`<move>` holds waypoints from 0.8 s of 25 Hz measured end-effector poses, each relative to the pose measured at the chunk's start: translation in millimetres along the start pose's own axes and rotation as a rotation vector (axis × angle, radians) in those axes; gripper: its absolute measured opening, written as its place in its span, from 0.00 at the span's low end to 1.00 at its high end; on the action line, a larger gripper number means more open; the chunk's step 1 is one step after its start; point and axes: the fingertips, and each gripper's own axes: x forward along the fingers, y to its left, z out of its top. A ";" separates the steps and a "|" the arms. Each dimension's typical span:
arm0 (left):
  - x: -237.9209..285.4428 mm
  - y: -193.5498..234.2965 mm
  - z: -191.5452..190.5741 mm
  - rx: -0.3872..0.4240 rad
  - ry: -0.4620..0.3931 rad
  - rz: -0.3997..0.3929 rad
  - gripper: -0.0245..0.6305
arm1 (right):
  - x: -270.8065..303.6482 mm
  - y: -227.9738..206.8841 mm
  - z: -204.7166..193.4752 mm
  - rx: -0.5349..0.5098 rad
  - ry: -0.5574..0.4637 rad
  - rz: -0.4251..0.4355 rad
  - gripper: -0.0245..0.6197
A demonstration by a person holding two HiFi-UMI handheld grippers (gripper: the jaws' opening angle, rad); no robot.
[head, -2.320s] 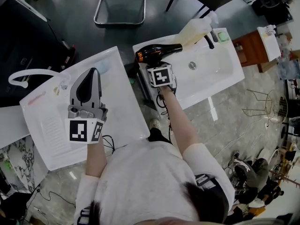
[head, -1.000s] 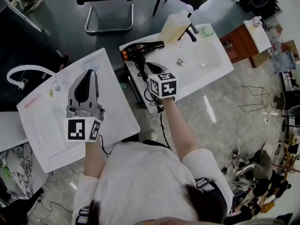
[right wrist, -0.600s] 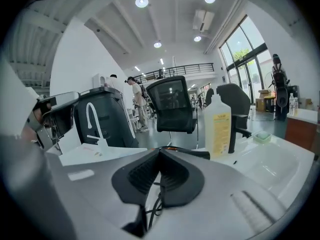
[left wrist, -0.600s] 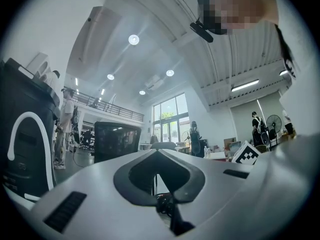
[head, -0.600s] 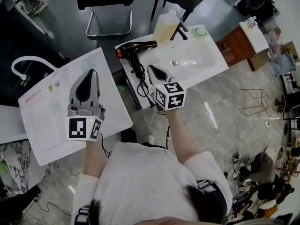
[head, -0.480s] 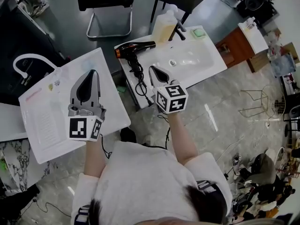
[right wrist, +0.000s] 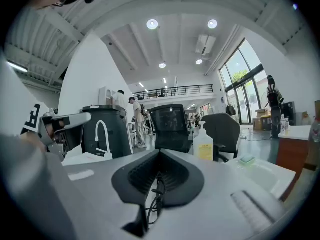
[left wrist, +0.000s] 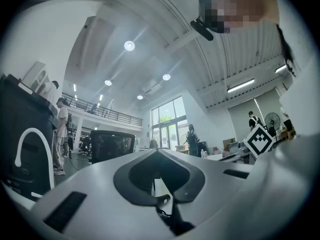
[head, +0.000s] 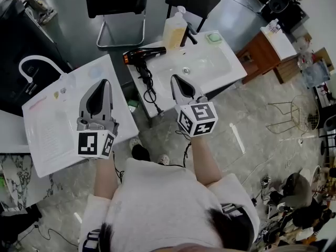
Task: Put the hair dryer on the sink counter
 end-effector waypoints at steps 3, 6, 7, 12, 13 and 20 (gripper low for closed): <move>-5.6 -12.4 5.0 0.004 -0.008 -0.001 0.04 | -20.3 -1.5 14.6 0.003 -0.050 0.005 0.05; -11.1 -23.6 11.0 0.008 -0.017 -0.003 0.04 | -39.7 -2.2 25.7 -0.008 -0.083 0.001 0.05; -12.8 -27.2 12.9 0.009 -0.021 -0.004 0.04 | -45.9 -3.0 28.4 -0.016 -0.090 -0.007 0.05; -19.4 -46.0 18.6 0.012 -0.035 -0.004 0.04 | -74.9 -10.7 38.3 -0.030 -0.128 -0.038 0.05; -21.2 -49.6 19.8 0.011 -0.038 -0.003 0.04 | -80.6 -12.0 39.9 -0.034 -0.134 -0.044 0.05; -32.0 -74.9 26.8 0.014 -0.047 -0.005 0.04 | -117.7 -19.5 48.5 -0.054 -0.170 -0.071 0.05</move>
